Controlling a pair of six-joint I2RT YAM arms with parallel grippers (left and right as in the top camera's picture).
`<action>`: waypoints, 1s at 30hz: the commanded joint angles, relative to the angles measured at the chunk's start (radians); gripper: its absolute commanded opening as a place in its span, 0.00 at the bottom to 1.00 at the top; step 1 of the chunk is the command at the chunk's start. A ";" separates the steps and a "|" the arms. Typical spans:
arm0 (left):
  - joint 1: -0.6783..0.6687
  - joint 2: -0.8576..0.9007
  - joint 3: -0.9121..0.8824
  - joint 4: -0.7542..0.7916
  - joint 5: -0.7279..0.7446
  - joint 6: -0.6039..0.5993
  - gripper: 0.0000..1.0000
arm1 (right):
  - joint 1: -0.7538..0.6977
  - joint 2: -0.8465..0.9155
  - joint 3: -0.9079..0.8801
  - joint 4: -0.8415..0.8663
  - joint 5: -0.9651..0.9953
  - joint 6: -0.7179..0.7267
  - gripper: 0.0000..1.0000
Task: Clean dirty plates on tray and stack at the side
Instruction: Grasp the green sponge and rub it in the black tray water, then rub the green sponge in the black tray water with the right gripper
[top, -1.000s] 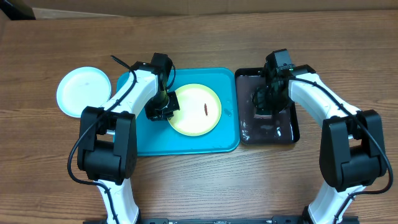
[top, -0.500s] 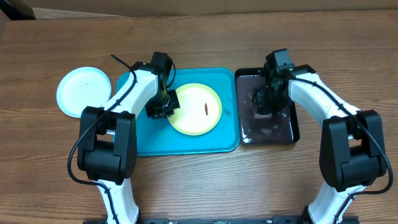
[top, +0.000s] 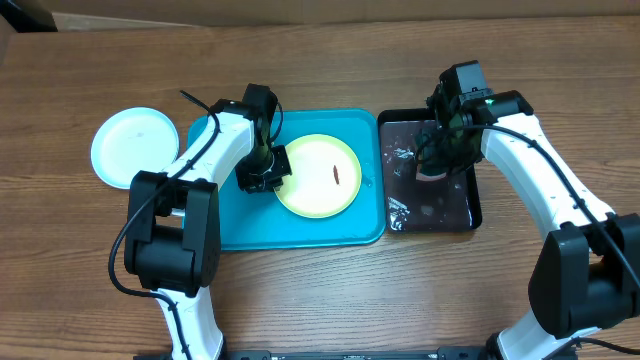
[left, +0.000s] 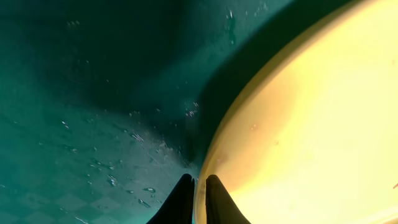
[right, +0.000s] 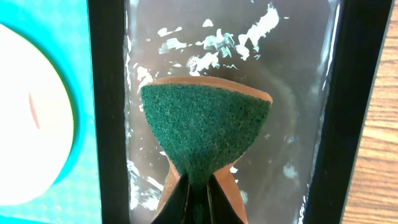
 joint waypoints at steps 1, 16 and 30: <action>0.001 -0.008 -0.006 0.012 -0.038 -0.003 0.10 | 0.001 -0.021 0.024 -0.006 -0.009 -0.003 0.04; -0.034 -0.008 -0.006 -0.023 0.048 -0.017 0.04 | 0.001 -0.021 0.024 -0.093 -0.009 -0.011 0.04; -0.031 -0.008 -0.006 0.043 0.019 -0.003 0.19 | 0.001 -0.021 0.023 -0.120 -0.009 -0.010 0.04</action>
